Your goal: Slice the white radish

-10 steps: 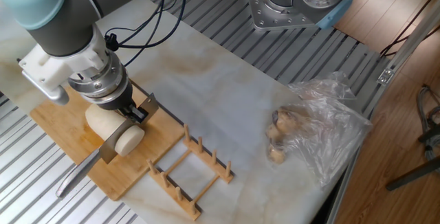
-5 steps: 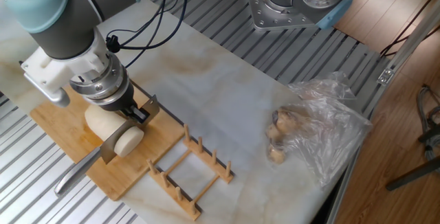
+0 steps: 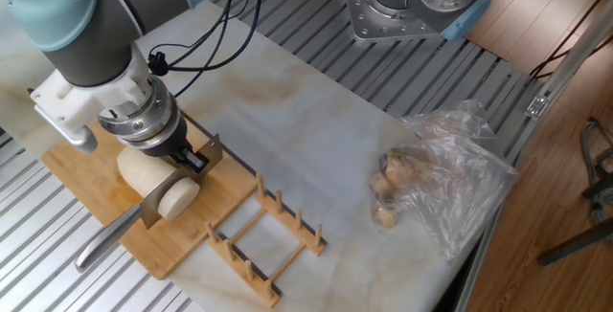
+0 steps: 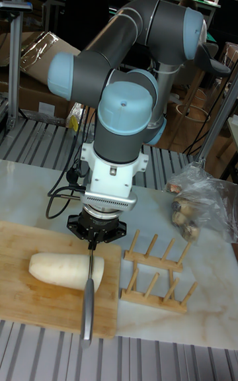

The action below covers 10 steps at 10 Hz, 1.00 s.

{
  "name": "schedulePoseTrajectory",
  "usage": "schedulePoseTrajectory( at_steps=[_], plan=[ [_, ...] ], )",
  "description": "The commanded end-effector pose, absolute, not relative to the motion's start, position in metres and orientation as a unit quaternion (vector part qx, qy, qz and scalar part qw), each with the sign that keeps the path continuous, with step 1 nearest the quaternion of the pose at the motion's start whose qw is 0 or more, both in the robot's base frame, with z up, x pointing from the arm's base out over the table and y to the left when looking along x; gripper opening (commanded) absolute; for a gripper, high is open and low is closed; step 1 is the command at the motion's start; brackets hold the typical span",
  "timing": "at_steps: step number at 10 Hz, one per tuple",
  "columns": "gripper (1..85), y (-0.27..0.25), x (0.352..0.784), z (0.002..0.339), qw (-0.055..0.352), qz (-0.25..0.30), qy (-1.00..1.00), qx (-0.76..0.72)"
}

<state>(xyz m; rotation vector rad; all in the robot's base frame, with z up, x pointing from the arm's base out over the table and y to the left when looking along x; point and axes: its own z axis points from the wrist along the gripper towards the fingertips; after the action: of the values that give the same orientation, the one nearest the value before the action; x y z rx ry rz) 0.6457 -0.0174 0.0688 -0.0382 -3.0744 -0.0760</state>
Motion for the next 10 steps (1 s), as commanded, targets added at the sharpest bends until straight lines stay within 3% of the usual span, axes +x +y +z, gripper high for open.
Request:
schedulePoseTrajectory(
  at_steps=[1,5,10],
  plan=[
    [1.3,-0.018,0.645,0.077,0.042,-0.033,-0.999,-0.012],
    [1.3,-0.01,0.651,0.068,0.032,-0.03,-0.999,-0.025],
    [1.3,-0.017,0.649,0.081,0.047,-0.033,-0.998,-0.015]
  ],
)
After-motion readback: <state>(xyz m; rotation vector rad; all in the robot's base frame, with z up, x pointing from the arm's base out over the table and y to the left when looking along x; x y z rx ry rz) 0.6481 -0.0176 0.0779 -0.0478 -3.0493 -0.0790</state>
